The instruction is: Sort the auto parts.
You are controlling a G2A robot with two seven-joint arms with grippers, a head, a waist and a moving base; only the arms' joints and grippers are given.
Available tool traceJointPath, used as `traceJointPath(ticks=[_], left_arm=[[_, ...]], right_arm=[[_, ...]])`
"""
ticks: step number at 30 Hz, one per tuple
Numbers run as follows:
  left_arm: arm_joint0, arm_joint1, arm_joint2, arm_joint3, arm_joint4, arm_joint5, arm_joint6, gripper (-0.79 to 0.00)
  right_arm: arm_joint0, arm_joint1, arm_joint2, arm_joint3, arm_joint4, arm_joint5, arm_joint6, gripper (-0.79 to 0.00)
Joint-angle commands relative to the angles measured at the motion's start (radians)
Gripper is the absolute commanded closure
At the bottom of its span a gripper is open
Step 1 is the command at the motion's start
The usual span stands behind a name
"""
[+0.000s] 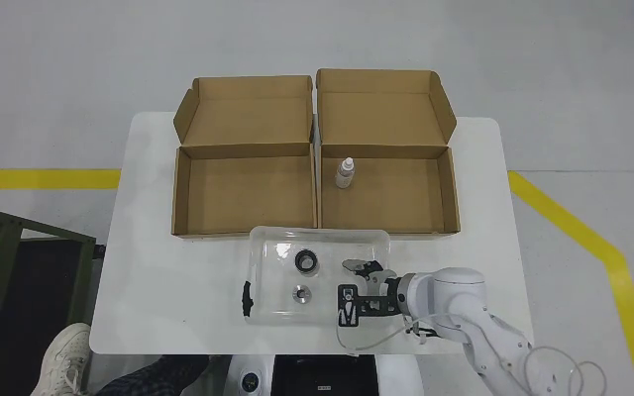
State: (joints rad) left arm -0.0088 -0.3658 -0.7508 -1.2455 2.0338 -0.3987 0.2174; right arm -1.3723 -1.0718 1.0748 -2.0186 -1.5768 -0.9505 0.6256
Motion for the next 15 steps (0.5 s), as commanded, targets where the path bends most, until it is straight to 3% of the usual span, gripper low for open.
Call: traceJointPath(ticks=[1,5,9,15], left_arm=[[0.000,0.000,0.000,0.000,0.000,0.000,0.000,-0.785],[0.000,0.000,0.000,0.000,0.000,0.000,0.000,-0.785],[0.000,0.000,0.000,0.000,0.000,0.000,0.000,-0.785],[0.000,0.000,0.000,0.000,0.000,0.000,0.000,-0.785]], right_arm=[[0.003,0.001,-0.003,0.002,-0.003,-0.002,0.004,-0.545],[0.005,0.003,-0.013,-0.001,-0.010,-0.011,0.010,-0.496],[0.006,0.005,-0.024,0.002,-0.014,-0.021,0.016,-0.391],[0.015,0.007,-0.037,0.011,-0.011,-0.027,0.022,-0.342]])
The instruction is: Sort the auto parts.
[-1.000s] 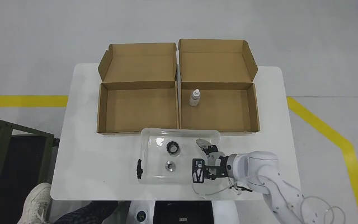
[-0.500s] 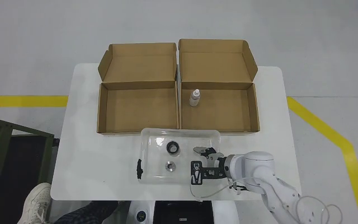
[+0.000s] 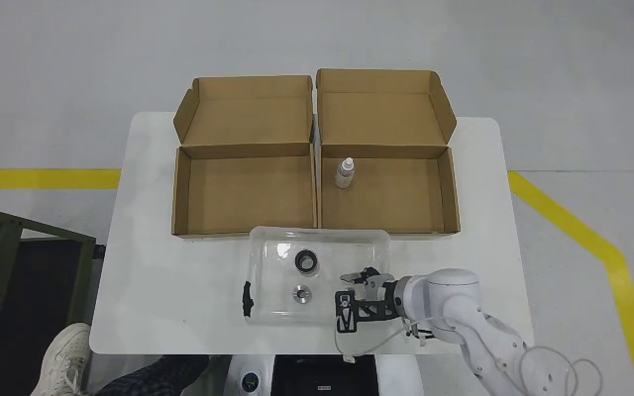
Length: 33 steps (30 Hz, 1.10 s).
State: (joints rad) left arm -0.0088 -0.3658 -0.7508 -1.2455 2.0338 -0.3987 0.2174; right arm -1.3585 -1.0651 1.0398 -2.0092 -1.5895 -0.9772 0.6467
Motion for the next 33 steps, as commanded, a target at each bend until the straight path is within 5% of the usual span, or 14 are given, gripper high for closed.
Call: traceJointPath(ticks=[1,4,6,8,19,33], left_arm=[[0.000,0.000,0.000,0.000,0.000,0.000,0.000,-0.785],[0.000,0.000,0.000,0.000,0.000,0.000,0.000,-0.785],[0.000,0.000,0.000,0.000,0.000,0.000,0.000,-0.785],[0.000,0.000,0.000,0.000,0.000,0.000,0.000,-0.785],[0.000,0.000,0.000,0.000,0.000,0.000,0.000,-0.785],[0.000,0.000,0.000,0.000,0.000,0.000,0.000,-0.785]], right_arm=[[0.003,0.001,-0.004,0.003,0.002,-0.001,0.002,-0.329],[0.008,0.001,-0.010,0.008,0.005,-0.004,0.006,-0.243],[0.012,0.002,-0.014,0.012,0.008,-0.007,0.010,-0.071],[0.016,0.002,-0.018,0.012,0.010,-0.010,0.011,0.000],[0.024,0.006,-0.004,-0.041,0.051,0.023,-0.037,0.000],[0.064,0.003,0.017,-0.017,0.165,0.084,-0.256,0.000]])
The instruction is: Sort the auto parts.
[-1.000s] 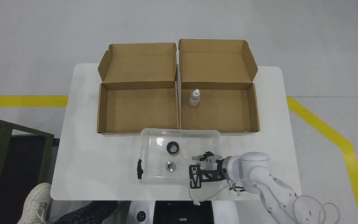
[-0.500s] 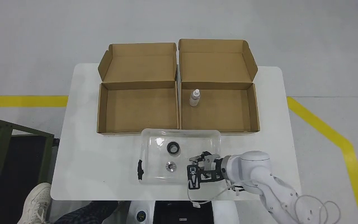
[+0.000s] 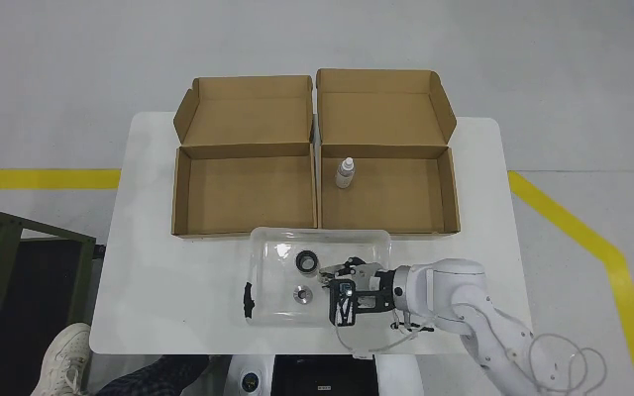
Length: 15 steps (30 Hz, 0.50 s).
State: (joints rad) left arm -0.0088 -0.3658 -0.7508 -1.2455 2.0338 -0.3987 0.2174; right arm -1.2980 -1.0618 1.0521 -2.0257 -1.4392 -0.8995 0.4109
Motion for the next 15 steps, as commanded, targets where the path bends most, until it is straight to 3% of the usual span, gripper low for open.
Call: traceJointPath(ticks=[1,15], left_arm=[[0.000,0.000,0.000,0.000,0.000,0.000,0.000,-0.785],[0.000,0.000,0.000,0.000,0.000,0.000,0.000,-0.785]], right_arm=[[0.006,0.000,0.009,0.001,0.026,0.010,-0.038,0.000],[0.064,-0.011,0.037,0.002,0.139,0.081,-0.292,0.000]])
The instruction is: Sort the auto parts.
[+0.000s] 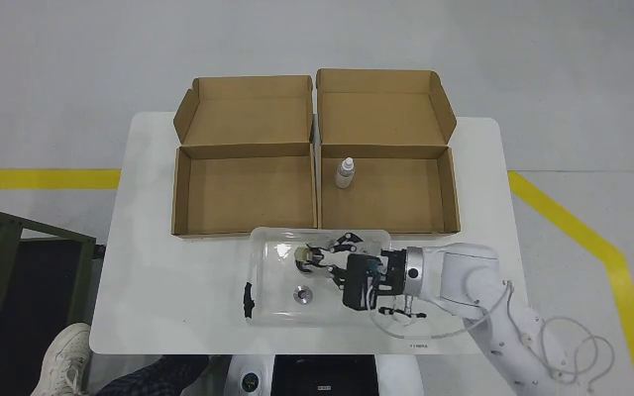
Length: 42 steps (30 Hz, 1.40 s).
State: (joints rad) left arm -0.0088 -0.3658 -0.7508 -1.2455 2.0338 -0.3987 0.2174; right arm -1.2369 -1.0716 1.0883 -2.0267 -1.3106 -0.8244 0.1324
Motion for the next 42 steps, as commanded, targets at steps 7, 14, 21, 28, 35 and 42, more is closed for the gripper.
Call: traceJointPath(ticks=[7,14,21,28,35,42], left_arm=[[0.000,0.000,0.000,0.000,0.000,0.000,0.000,-0.785],[0.000,0.000,0.000,0.000,0.000,0.000,0.000,-0.785],[0.000,0.000,0.000,0.000,0.000,0.000,0.000,-0.785],[0.000,0.000,0.000,0.000,0.000,0.000,0.000,-0.785],[0.000,0.000,0.000,0.000,0.000,0.000,0.000,-0.785],[0.000,0.000,0.000,0.000,0.000,0.000,0.000,-0.785]], right_arm=[[0.024,-0.006,0.016,0.020,0.094,0.021,-0.100,0.000],[0.032,-0.008,0.046,0.048,0.162,0.043,-0.155,0.000],[0.016,-0.007,0.073,0.058,0.199,0.045,-0.178,0.000],[0.011,-0.007,0.079,0.058,0.204,0.046,-0.191,0.000],[0.011,-0.007,0.079,0.058,0.204,0.046,-0.191,0.000],[0.011,-0.007,0.079,0.058,0.204,0.046,-0.191,0.000]])
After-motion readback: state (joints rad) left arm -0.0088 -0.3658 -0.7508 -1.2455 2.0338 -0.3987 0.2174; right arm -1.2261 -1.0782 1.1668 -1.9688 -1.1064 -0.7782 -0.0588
